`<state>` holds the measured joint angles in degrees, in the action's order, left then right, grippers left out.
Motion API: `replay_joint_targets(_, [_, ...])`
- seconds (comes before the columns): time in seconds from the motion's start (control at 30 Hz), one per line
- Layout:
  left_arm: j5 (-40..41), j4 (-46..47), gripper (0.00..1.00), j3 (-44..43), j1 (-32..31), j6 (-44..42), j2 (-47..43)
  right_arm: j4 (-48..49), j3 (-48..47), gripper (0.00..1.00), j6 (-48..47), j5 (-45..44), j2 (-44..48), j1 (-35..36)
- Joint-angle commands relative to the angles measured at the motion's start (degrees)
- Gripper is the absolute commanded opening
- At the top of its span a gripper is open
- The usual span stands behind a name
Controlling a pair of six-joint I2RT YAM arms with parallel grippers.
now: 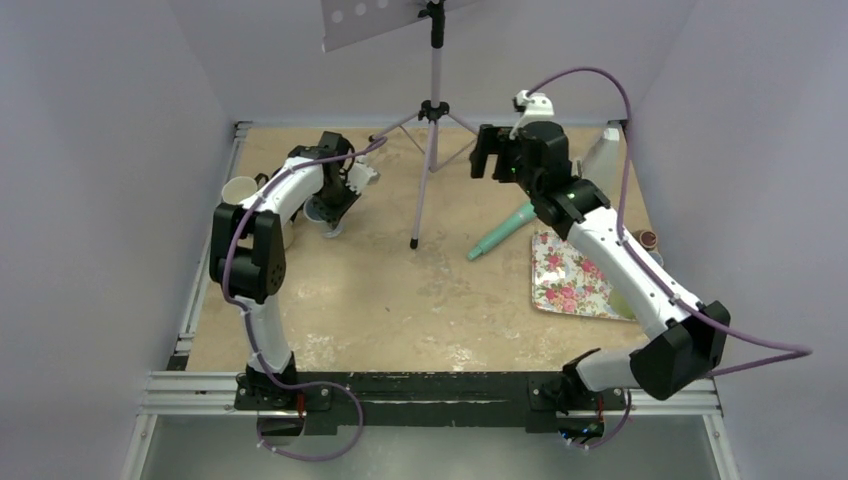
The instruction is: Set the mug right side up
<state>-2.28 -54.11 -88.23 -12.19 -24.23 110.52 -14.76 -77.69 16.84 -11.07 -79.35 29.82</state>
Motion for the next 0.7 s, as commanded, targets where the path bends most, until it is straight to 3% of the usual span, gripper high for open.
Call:
replay_joint_targets(0.0, [6.82, 6.46, 0.0, -2.68, -0.21, -2.72, 1.96, -7.72, 2.81, 0.97, 0.47, -5.94, 6.75, -6.2])
replay_joint_targets(0.1, [7.72, 6.68, 0.0, -2.86, -0.21, -3.45, 3.72, -9.79, 6.59, 0.98, -0.51, -5.01, 8.6, -12.16])
replay_joint_targets(0.2, [6.86, 5.56, 0.29, -3.34, -0.12, -3.03, 3.66, -13.77, 7.45, 0.98, -3.0, -5.12, 8.05, -18.93])
replay_joint_targets(0.27, [4.27, 4.9, 0.5, -3.54, 0.09, -2.04, 0.88, -15.27, 8.26, 0.99, -4.65, -10.12, 6.6, -25.56])
replay_joint_targets(0.3, [3.57, 4.34, 0.55, -3.91, 0.14, -1.97, -0.08, -15.09, 8.66, 0.99, -4.74, -10.93, 6.06, -28.1])
replay_joint_targets(0.4, [1.26, -0.05, 0.63, -6.51, 0.14, -1.36, -2.94, -13.89, 9.66, 0.99, -3.99, -13.89, 4.62, -35.04])
replay_joint_targets(0.53, [-2.94, -4.92, 0.65, -8.51, 0.14, -0.84, -7.52, -13.02, 10.03, 0.97, -7.08, -14.73, 1.92, -38.94])
replay_joint_targets(0.67, [-7.56, -8.37, 0.66, -8.17, 0.13, -0.91, -12.05, -15.85, 6.55, 0.81, -15.83, -10.17, -3.09, -38.29])
